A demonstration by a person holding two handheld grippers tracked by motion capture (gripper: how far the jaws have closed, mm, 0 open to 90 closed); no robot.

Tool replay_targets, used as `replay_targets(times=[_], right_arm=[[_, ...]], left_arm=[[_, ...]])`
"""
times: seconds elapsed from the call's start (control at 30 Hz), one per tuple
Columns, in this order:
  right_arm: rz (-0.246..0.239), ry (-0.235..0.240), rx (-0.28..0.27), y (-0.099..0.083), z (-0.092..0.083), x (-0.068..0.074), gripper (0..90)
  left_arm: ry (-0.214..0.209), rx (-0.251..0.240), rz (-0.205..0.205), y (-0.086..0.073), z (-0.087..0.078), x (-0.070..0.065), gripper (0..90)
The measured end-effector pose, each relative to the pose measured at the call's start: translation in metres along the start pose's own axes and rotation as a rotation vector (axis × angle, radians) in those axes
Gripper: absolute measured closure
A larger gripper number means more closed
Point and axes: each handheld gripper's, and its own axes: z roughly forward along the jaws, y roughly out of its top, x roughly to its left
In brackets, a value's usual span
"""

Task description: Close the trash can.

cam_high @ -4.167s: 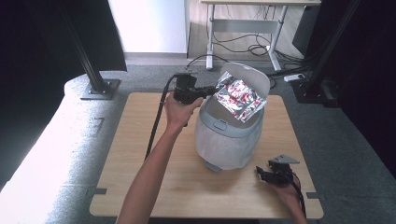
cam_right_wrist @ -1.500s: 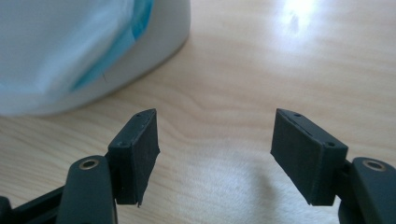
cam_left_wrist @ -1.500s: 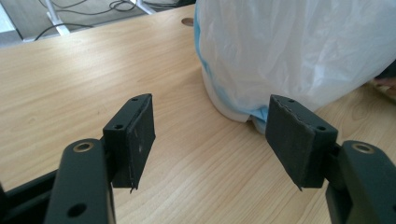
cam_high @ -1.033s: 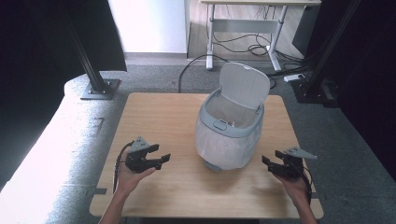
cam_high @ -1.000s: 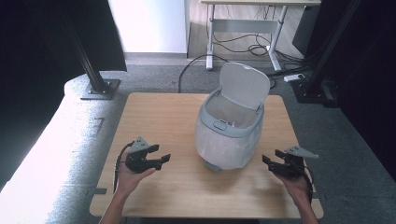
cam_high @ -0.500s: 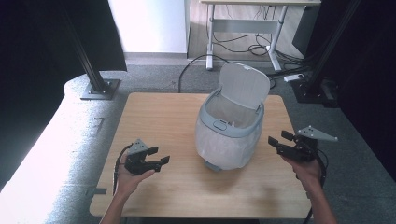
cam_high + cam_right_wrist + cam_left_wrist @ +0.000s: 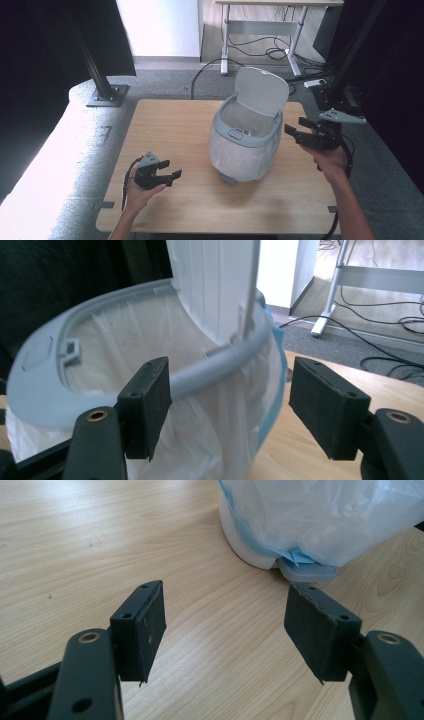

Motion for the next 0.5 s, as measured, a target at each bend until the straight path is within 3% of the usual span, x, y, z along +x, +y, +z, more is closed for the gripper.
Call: replay_targets(times=[0.27,0.5], right_arm=[[-0.027,0.030,0.005,0.030,0.012,0.006,32.5],[-0.034,0.026,0.015,0.048,0.026,0.007,32.4]], left_arm=[[-0.006,0.009,0.002,-0.001,0.003,-0.001,33.2],[-0.011,0.014,-0.010,-0.004,0.004,0.001,33.2]])
